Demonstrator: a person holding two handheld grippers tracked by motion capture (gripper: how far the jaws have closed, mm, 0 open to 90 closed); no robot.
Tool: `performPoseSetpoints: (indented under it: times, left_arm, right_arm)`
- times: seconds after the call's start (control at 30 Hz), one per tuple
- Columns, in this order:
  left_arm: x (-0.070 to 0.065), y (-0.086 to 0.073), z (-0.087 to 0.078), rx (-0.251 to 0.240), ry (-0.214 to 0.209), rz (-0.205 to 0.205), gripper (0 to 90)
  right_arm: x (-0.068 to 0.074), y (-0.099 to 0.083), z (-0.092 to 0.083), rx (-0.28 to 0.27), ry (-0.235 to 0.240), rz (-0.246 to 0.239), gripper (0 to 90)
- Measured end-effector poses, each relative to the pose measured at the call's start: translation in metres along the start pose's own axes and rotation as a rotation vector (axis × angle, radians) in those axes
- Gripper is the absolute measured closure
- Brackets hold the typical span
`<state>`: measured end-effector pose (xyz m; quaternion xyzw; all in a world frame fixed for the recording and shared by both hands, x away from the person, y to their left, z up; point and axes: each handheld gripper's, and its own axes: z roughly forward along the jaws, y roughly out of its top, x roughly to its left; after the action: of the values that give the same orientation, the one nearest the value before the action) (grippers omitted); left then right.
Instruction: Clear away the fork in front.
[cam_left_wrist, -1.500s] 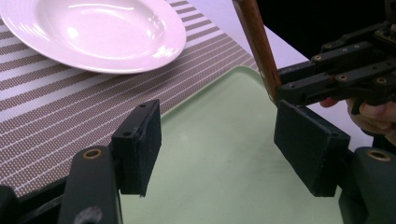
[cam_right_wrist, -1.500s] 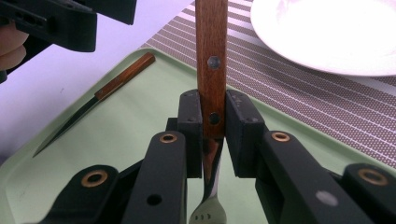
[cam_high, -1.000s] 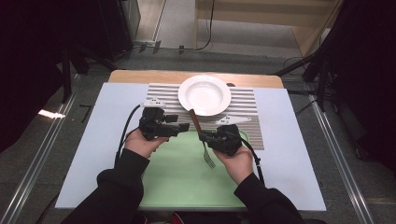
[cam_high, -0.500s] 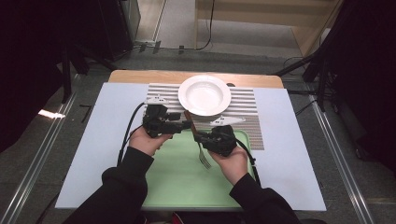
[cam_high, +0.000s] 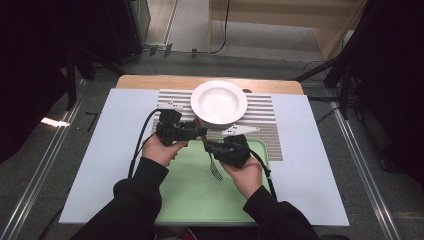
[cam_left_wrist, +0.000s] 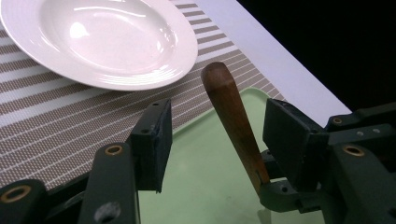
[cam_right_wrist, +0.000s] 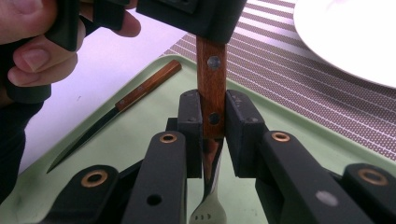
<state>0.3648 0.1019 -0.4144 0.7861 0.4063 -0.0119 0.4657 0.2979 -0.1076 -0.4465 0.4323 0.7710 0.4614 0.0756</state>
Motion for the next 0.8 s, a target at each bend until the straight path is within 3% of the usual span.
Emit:
performPoseSetpoints:
  times: [0.2,0.53,0.8]
  left_arm:
    - [0.0032,0.0010,-0.0010,0.014,-0.009,-0.047,51.3]
    - [0.0006,0.0011,-0.0026,-0.002,-0.014,-0.034,58.8]
    - [0.0016,0.0006,-0.0014,0.013,-0.021,-0.051,62.2]
  right_arm:
    - [0.0019,-0.0003,0.0008,0.002,0.000,-0.009,75.6]
    - [0.0040,-0.0001,0.0019,-0.003,-0.001,-0.013,75.6]
    - [0.0048,-0.0002,0.0028,-0.002,0.000,-0.018,75.6]
